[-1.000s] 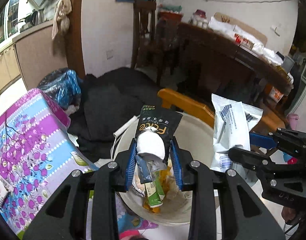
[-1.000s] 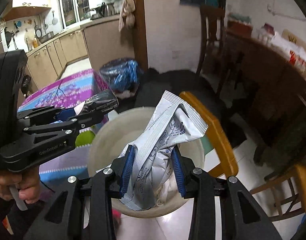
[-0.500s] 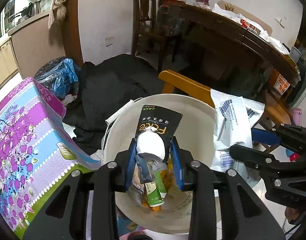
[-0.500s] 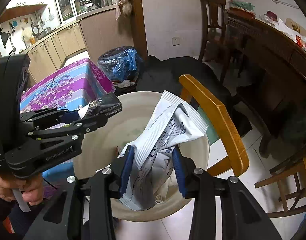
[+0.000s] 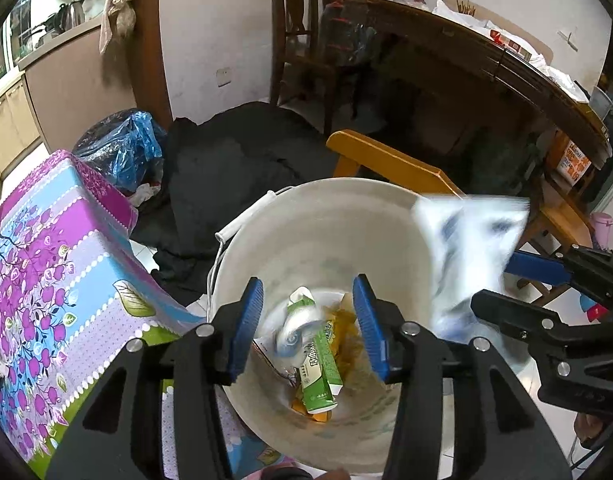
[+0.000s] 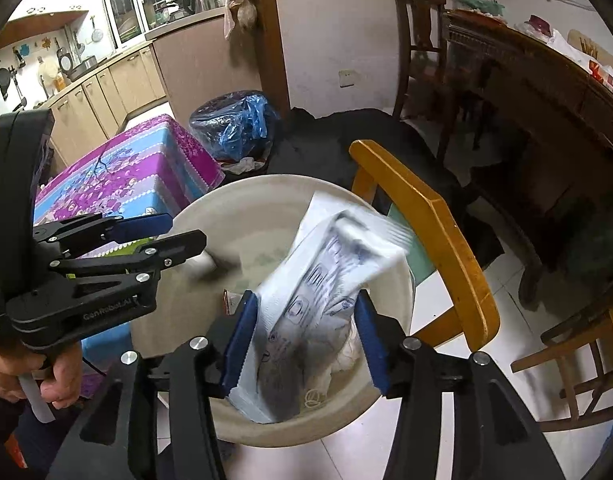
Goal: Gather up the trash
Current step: 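Open both tools to drop the black packet and wrapper into the bucket, then move both open tools back over the table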
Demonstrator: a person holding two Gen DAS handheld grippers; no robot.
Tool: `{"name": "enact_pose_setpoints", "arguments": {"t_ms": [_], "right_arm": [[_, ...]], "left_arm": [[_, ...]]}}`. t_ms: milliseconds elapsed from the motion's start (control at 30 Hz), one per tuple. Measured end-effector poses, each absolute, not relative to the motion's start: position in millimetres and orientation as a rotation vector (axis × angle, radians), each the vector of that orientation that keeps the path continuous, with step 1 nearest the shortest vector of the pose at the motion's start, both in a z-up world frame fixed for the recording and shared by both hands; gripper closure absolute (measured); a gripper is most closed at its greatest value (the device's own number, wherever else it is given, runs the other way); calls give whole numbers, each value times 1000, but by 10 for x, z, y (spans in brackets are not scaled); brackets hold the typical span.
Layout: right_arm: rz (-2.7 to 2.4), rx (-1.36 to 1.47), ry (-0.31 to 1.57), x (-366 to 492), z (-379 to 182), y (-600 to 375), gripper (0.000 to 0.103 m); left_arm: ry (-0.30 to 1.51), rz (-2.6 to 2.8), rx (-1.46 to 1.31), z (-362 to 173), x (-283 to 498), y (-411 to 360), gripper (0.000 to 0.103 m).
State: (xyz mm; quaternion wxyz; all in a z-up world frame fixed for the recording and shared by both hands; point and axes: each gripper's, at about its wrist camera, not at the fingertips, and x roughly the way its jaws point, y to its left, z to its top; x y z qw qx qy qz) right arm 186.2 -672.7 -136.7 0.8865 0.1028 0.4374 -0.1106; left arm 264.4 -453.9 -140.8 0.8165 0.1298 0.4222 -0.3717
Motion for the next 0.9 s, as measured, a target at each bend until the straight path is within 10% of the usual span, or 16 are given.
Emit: {"name": "enact_pose_setpoints", "arguments": {"t_ms": [600,900], "right_arm": [[-231,172,742,1454,-918,-6414,47],[-78,83,446,974,-393,-5327,18]], "left_arm": [[853,-824,284,-1224,2498,-4288,57],[691,-851,302,-882,2268,-3173,52]]}}
